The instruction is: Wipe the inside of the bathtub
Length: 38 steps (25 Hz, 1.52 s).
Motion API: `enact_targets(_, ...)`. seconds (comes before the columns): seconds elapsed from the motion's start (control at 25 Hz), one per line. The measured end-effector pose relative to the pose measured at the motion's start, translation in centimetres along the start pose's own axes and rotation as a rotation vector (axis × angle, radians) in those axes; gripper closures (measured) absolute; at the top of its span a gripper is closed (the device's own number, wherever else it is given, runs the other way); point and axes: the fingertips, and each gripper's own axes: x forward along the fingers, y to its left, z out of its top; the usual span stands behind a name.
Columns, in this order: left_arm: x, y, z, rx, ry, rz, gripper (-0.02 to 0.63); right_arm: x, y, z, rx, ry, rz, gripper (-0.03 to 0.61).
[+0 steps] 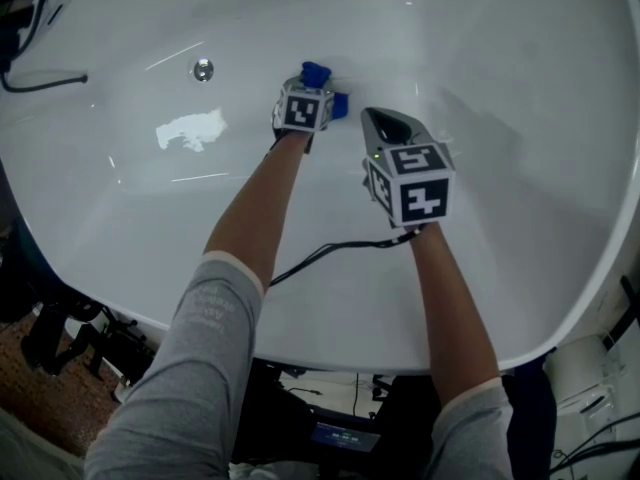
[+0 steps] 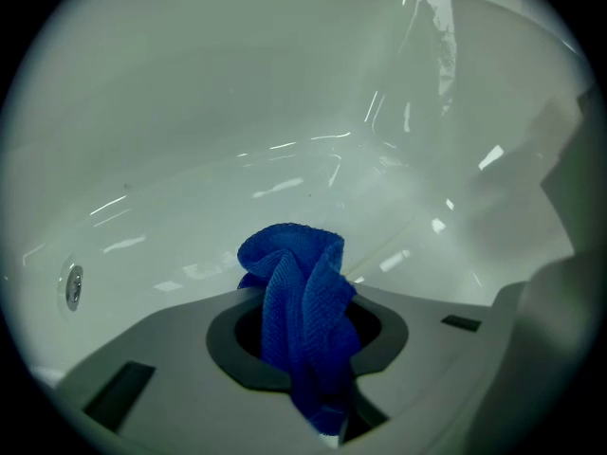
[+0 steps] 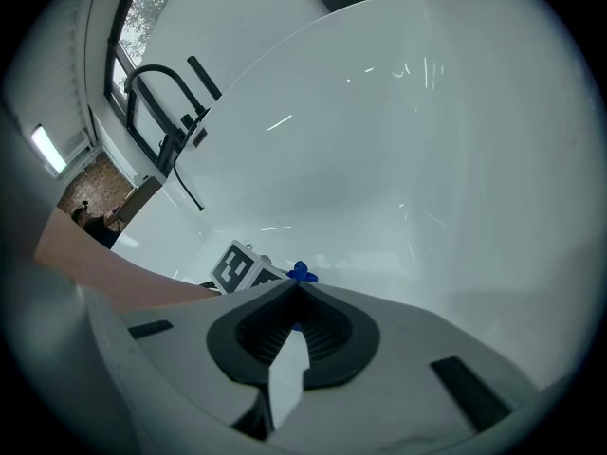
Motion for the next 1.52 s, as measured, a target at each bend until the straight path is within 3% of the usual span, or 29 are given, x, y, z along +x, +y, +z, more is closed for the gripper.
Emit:
enact_targets(0.24, 1.2, -4.8, 1.9, 0.035, -0.023, -0.098, 0.525, -0.6, -1.3, 1.0, 0.054, -0.034, -0.026, 0.569)
enact_targets(0.48, 2.4, -10.6, 4.5, 0.06, -0.052, -0.192, 0.526, -1.4, -3.8, 1.0, 0.085, -0.039, -0.118, 0.568)
enact_targets(0.76, 3.8, -17.8, 7.1, 0.032, -0.065, -0.332, 0.526, -2.9, -7.3, 1.5, 0.185, -0.087, -0.186, 0.569)
enact_targets(1.0, 3.9, -19.5, 8.3, -0.002, -0.094, -0.409, 0.526, -4.8, -9.0, 3.0, 0.214, -0.134, -0.245, 0.569)
enact_targets(1.2, 3.1, -20.2, 9.4, -0.006, -0.082, -0.395, 0.54, -8.5, -10.9, 2.6, 0.283, -0.164, -0.343, 0.569)
enact_targets(1.52, -2.0, -22.8, 13.1, 0.04, -0.103, -0.452, 0.541, -13.3, -11.3, 3.5, 0.226, -0.149, -0.389, 0.569)
